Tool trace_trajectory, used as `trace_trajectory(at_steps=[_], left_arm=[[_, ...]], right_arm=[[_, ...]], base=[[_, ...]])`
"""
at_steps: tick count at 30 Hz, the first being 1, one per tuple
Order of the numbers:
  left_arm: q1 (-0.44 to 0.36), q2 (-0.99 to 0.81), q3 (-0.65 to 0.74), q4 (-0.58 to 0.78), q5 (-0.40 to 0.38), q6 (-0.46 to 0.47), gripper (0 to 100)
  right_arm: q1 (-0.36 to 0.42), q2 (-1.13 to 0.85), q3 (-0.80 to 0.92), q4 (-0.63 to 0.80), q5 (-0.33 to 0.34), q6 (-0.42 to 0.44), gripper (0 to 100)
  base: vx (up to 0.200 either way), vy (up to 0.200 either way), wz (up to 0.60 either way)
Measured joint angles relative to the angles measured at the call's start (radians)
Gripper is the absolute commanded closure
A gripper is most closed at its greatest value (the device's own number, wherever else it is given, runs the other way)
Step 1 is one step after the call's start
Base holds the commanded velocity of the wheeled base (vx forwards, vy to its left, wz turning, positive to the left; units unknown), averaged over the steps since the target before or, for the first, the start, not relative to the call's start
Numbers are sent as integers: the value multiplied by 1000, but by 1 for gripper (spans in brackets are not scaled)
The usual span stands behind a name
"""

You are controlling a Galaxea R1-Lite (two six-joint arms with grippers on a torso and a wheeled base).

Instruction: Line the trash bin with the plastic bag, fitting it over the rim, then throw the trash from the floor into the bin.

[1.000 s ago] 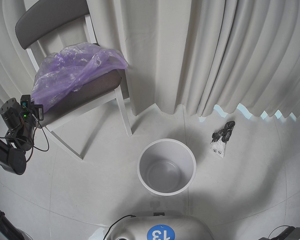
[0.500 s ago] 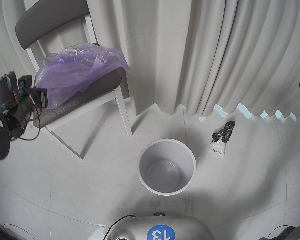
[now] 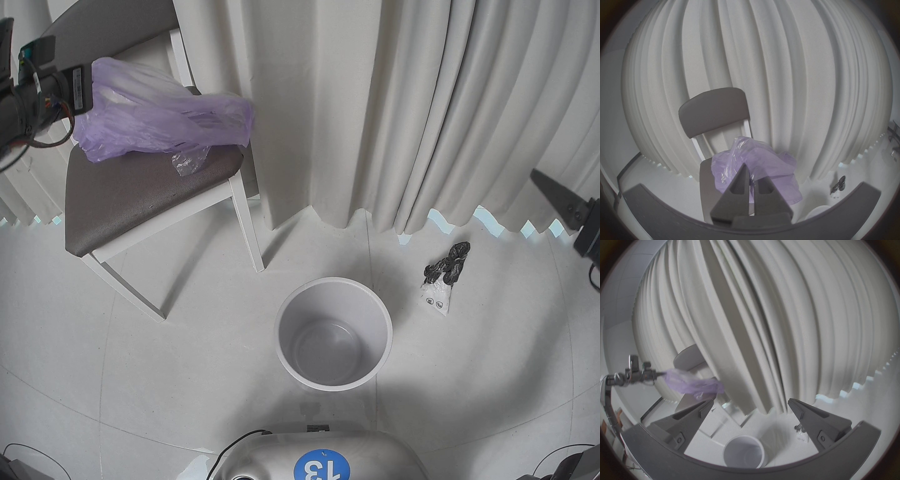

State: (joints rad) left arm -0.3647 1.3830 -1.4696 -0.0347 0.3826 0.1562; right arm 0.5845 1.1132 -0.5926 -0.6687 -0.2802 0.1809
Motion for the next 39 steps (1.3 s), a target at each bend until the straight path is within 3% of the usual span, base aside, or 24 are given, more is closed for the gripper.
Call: trace_trajectory(at_steps=[5, 14, 28, 39], left_arm=[[-67, 15, -127, 67, 27, 1, 100], [-207, 57, -286, 156, 98, -1, 100], [-289, 39, -300, 161, 109, -12, 100], [-348, 16, -296, 158, 109, -11, 100]], right_arm=[[128, 76, 64, -66, -25, -10, 0], [278, 227, 138, -279, -62, -28, 0], [343, 480, 151, -608, -138, -28, 0], [356, 629, 39, -657, -164, -29, 0]], base=[[0, 0, 0], [0, 0, 0], [0, 0, 0], [0, 0, 0]])
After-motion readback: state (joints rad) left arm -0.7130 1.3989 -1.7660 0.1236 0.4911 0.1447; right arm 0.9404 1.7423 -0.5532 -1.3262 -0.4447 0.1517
